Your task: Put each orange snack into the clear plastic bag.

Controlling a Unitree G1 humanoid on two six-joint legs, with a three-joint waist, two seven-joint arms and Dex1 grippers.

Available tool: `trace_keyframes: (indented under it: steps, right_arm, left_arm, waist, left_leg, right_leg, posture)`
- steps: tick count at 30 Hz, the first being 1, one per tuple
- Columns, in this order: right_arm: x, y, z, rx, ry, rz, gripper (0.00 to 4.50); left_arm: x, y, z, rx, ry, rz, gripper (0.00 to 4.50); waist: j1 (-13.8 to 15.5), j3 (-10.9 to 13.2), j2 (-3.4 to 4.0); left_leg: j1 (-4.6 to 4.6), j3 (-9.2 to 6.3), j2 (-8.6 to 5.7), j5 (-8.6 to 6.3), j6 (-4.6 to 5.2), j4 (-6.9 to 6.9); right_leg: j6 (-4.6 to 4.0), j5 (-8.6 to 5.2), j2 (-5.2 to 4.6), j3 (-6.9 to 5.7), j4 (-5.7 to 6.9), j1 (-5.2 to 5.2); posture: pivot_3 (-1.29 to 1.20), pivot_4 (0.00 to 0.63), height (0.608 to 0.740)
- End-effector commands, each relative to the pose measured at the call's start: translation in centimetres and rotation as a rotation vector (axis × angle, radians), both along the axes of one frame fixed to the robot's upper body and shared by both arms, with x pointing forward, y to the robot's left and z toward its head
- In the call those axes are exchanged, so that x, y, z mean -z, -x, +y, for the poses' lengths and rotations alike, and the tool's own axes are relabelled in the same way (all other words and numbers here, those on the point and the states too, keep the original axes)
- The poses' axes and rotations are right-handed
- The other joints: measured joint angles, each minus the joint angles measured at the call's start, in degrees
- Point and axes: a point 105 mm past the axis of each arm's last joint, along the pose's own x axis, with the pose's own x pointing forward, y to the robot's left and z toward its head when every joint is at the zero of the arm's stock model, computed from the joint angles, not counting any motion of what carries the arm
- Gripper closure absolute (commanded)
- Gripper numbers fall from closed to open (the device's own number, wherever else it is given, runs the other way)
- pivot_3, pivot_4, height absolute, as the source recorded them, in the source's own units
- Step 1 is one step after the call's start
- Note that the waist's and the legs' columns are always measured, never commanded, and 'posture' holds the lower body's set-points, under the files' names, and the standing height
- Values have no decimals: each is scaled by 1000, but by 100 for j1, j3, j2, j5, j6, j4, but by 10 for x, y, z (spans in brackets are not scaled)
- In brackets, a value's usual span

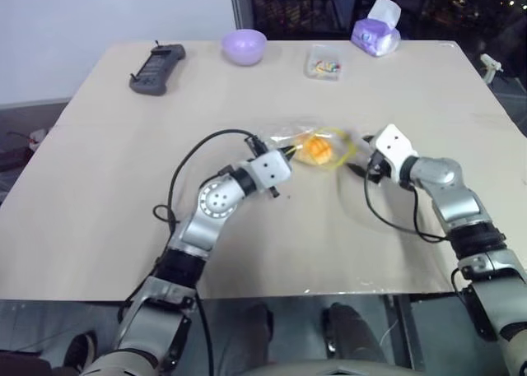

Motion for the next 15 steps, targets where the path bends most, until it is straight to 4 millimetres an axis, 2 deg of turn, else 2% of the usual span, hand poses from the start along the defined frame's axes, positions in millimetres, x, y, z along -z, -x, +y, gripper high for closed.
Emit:
trace_keyframes:
  steps: [1,3,9,10,15]
  right_arm:
    - [-16,-3,3,-32,-3,-71,859]
    - [-16,-2,5,-51,6,-74,1459]
    - [-12,0,2,-64,17,-60,4270]
    - [-11,1,1,-64,19,-58,4443]
    - [-10,0,-2,-53,30,-58,4443]
  left_arm:
    - [-7,8,-6,44,-18,-51,4500]
    - [-6,8,-5,46,-24,-52,4500]
    - [-6,9,-6,47,-18,-54,4500]
    - [-6,9,-6,48,-18,-54,4500]
    - [-6,9,-7,53,-16,-56,4500]
  waist:
    - [5,0,0]
    - [2,0,0]
    - [-7,0,0]
    - [-8,0,0]
    - [-6,0,0]
  left_leg:
    - [0,0,0,0,0,0]
    - [-1,0,0,0,0,0]
    - [0,1,0,0,1,0]
    - [0,1,0,0,1,0]
    - [0,1,0,0,1,0]
  right_leg:
    - [0,0,0,0,0,0]
    - [0,0,0,0,-2,0]
    - [0,0,0,1,1,0]
    - [0,0,0,1,1,0]
    - [0,0,0,1,0,0]
  posture:
    - [0,150,740]
    - [0,150,740]
    - [0,150,740]
    - [0,150,740]
    - [0,150,740]
